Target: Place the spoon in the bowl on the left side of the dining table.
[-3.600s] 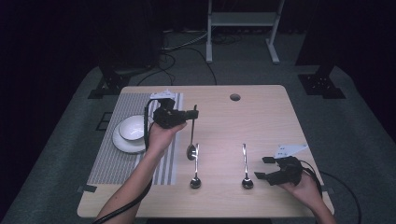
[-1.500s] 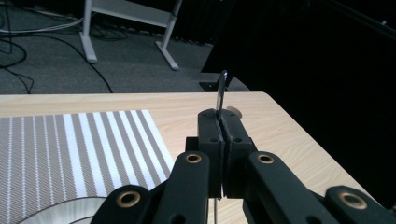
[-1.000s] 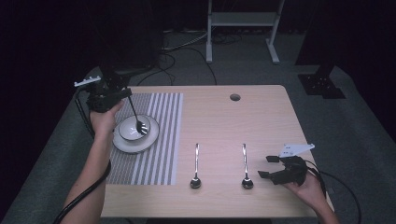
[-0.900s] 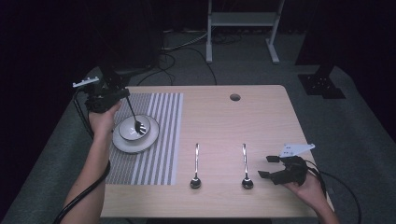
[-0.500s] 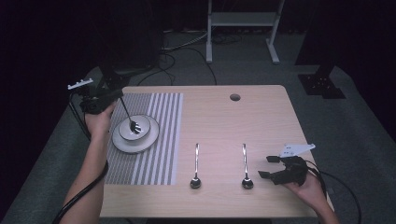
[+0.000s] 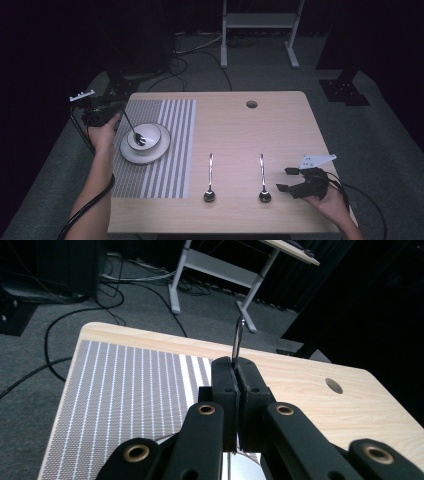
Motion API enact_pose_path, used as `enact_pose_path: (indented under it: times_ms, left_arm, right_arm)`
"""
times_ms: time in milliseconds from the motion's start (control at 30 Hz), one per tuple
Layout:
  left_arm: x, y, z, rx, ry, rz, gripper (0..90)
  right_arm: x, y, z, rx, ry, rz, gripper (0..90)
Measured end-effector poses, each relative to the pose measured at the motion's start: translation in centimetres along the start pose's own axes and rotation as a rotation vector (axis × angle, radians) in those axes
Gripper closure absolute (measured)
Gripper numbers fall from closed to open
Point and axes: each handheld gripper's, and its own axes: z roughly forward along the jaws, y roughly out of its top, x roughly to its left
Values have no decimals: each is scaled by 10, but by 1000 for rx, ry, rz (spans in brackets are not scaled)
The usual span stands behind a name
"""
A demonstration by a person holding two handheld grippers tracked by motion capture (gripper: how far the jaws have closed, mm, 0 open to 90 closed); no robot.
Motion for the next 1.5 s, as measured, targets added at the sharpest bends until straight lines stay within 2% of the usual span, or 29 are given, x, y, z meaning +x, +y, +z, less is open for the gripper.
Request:
enact_pose_path:
  times_ms: [300, 433, 733, 933, 1500]
  left_arm:
    - [13, -15, 5, 6, 27, -34, 887]
    - [18, -21, 7, 11, 26, -51, 887]
    - [23, -32, 10, 25, 39, -45, 887]
    - [29, -36, 6, 22, 47, -58, 884]
    - [38, -44, 1, 52, 67, -59, 844]
  right_arm:
    - [0, 0, 1, 3, 1, -1, 251]
    - [0, 0, 1, 5, 1, -3, 251]
    - [1, 0, 2, 7, 0, -5, 251]
    - [1, 1, 4, 10, 2, -6, 251]
    - [0, 2, 5, 12, -1, -7, 251]
